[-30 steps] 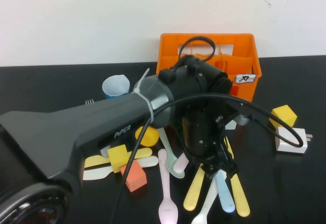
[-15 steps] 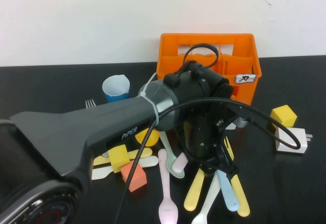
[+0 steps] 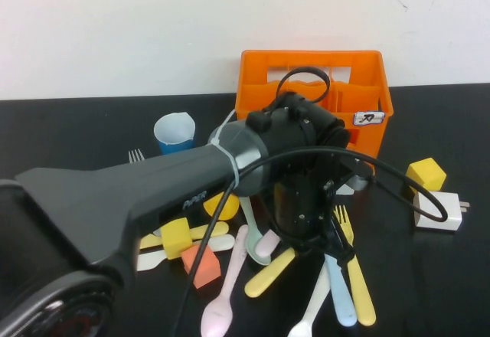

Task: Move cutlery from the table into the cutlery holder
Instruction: Pick up the spoon, then place the spoon on the box

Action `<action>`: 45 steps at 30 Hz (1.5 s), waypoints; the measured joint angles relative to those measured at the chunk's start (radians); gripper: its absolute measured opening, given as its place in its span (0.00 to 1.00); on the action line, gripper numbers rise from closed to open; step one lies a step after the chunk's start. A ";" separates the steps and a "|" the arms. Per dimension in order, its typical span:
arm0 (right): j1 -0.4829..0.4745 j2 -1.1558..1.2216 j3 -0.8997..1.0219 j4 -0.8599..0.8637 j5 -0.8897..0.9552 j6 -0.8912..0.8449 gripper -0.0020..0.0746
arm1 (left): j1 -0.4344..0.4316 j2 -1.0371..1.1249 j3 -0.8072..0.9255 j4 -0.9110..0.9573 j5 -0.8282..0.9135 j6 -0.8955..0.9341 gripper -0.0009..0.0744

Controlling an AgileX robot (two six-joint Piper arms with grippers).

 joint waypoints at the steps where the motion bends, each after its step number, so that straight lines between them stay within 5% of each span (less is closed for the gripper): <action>1: 0.000 0.000 0.000 0.000 0.000 0.000 0.02 | 0.000 -0.013 0.002 0.006 0.007 -0.005 0.14; 6: 0.000 0.000 0.000 0.000 0.000 0.000 0.02 | 0.000 -0.183 0.029 0.012 -0.036 -0.011 0.14; 12: 0.000 0.000 0.000 0.002 0.000 -0.002 0.02 | -0.017 -0.514 0.281 0.008 -0.318 -0.011 0.14; 20: 0.000 0.000 0.000 0.002 0.000 -0.002 0.02 | 0.025 -0.864 0.865 0.110 -1.148 -0.011 0.14; 24: 0.000 0.000 0.000 0.002 0.000 -0.002 0.02 | 0.100 -0.858 1.031 -0.022 -1.619 -0.030 0.14; 30: 0.000 0.000 0.000 0.002 0.000 -0.002 0.02 | 0.157 -0.726 1.027 -0.167 -1.907 -0.050 0.14; 45: 0.000 0.000 0.000 0.002 0.000 -0.002 0.02 | 0.181 -0.324 0.666 -0.147 -1.929 -0.008 0.14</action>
